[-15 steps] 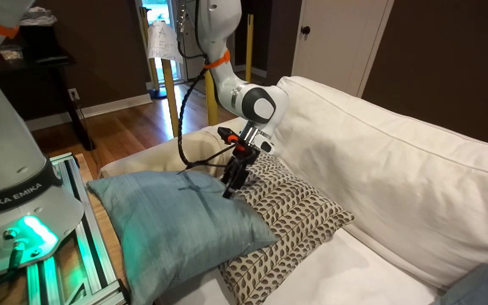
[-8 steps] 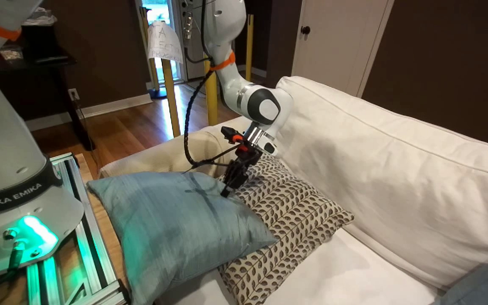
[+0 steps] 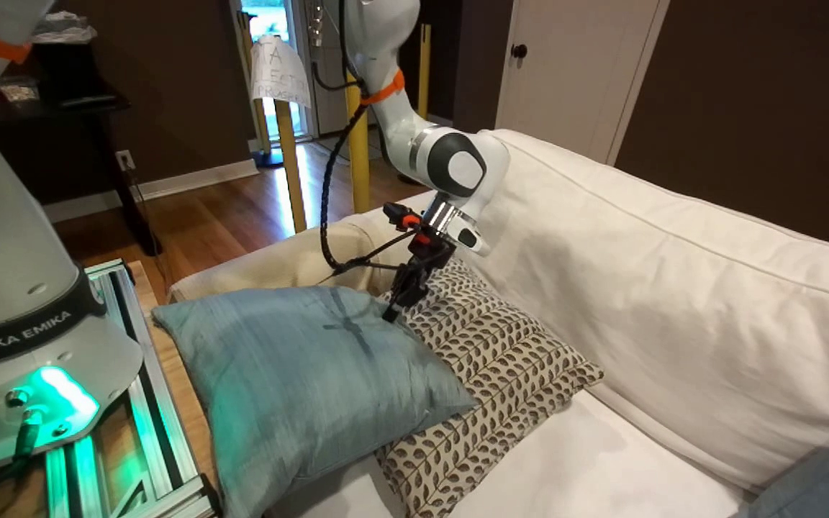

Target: Pick up the beige and black pillow on the far left and lay it on the couch, pick up the blue pillow and stack it on the lying beige and black pillow

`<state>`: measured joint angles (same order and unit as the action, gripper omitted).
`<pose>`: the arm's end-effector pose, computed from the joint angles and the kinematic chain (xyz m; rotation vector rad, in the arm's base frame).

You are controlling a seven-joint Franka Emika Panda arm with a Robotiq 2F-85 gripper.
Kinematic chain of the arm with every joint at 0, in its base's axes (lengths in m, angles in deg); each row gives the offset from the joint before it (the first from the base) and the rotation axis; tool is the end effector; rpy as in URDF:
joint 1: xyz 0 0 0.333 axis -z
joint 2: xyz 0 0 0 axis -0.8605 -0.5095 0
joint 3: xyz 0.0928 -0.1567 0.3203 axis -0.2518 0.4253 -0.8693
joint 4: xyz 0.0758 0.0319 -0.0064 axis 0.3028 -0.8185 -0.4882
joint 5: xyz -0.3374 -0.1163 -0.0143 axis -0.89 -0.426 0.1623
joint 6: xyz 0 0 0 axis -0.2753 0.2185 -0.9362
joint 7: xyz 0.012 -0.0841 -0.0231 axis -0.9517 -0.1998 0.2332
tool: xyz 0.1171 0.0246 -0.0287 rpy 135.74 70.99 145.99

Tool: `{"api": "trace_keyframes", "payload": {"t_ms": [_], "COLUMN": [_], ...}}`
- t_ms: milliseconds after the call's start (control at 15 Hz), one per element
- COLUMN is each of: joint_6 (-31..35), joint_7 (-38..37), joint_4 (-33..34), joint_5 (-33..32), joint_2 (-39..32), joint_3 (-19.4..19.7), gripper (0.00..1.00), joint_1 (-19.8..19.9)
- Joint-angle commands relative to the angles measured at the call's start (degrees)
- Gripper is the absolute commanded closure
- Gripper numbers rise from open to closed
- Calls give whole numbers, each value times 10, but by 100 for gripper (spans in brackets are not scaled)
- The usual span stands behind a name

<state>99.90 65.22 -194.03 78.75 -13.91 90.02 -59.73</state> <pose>0.5300 -0.0804 0.1238 2.6861 -0.7449 -0.9516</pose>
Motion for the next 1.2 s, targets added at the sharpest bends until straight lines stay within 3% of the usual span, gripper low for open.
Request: {"api": "trace_keyframes", "payload": {"t_ms": [0, 600, 1133], "joint_6": [-3, -45, -66], "joint_7": [-6, -40, -34], "joint_4": [-40, -62, -51], "joint_5": [-28, -124, -154], "joint_2": [68, 185, 240], "joint_3": [12, 12, 0], "gripper": [98, 98, 98], "joint_1": [-17, -37, -30]}}
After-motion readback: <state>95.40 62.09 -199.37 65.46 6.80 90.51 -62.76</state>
